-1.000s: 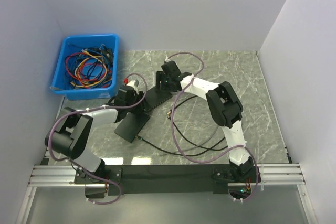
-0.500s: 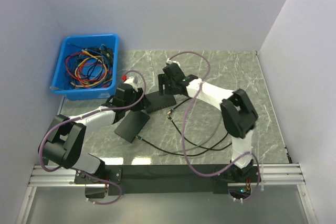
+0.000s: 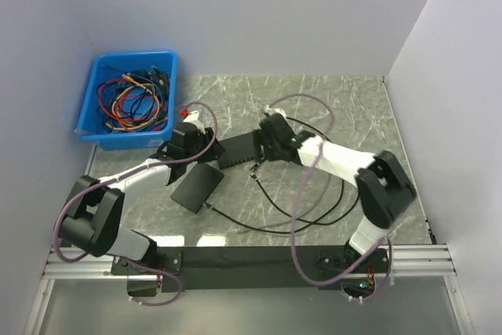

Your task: Insert the plug into the switch port

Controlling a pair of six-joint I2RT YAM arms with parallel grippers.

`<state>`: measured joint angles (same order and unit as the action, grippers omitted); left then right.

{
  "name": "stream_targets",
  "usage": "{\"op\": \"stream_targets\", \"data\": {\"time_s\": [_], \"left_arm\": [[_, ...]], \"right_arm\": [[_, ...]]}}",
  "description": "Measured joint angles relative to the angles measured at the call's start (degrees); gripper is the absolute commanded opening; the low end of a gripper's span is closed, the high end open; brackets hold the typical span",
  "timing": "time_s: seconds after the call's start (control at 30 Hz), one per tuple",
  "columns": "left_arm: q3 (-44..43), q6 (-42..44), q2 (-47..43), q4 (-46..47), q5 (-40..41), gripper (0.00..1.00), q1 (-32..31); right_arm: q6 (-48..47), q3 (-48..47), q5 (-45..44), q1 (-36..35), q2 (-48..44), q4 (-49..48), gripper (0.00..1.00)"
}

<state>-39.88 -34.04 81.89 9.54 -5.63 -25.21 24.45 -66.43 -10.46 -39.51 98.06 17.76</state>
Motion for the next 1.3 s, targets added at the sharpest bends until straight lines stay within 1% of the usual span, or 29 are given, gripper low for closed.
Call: {"op": "stream_targets", "data": {"time_s": [0.07,0.13,0.23,0.3,0.37,0.63,0.87,0.97,1.17,1.27,1.3], "left_arm": [[0.0,0.3,-1.6,-0.6,0.7,0.46,0.0],[0.0,0.4,-3.5,-0.9,1.1,0.46,0.0],[0.0,0.4,-6.5,-0.8,1.7,0.47,0.0],[0.2,0.5,-8.5,-0.8,2.4,0.47,0.0],[0.4,0.6,-10.3,-0.9,3.0,0.46,0.0],[1.7,1.9,-15.5,-2.3,4.5,0.48,0.0],[2.8,2.0,-17.6,-3.5,4.7,0.47,0.0],[3.5,2.1,-17.7,-3.9,4.9,0.47,0.0],[4.3,2.2,-18.6,-4.5,5.1,0.48,0.2],[4.3,2.2,-18.8,-4.5,5.1,0.47,0.3],[4.3,2.2,-18.8,-4.5,5.1,0.47,0.4]], "right_arm": [[0.2,5.7,-0.9,0.0,-5.7,0.7,0.80],[0.7,10.9,-2.1,0.0,-13.4,1.2,0.81],[0.7,15.4,-1.9,0.0,-24.4,1.0,0.80],[0.3,16.4,-0.3,-0.1,-28.3,0.5,0.79],[-0.1,17.2,1.0,-1.1,-29.8,-0.1,0.79],[0.9,20.9,3.0,-9.6,-24.5,0.3,0.78],[2.6,19.5,0.9,-15.2,-15.1,0.7,0.77],[3.2,18.0,-0.7,-16.3,-11.6,0.9,0.76],[4.3,13.6,-5.1,-16.7,-5.8,1.6,0.71],[4.4,11.5,-6.7,-16.8,-2.9,1.6,0.66],[4.4,10.9,-7.1,-16.8,-1.9,1.7,0.62]]}}
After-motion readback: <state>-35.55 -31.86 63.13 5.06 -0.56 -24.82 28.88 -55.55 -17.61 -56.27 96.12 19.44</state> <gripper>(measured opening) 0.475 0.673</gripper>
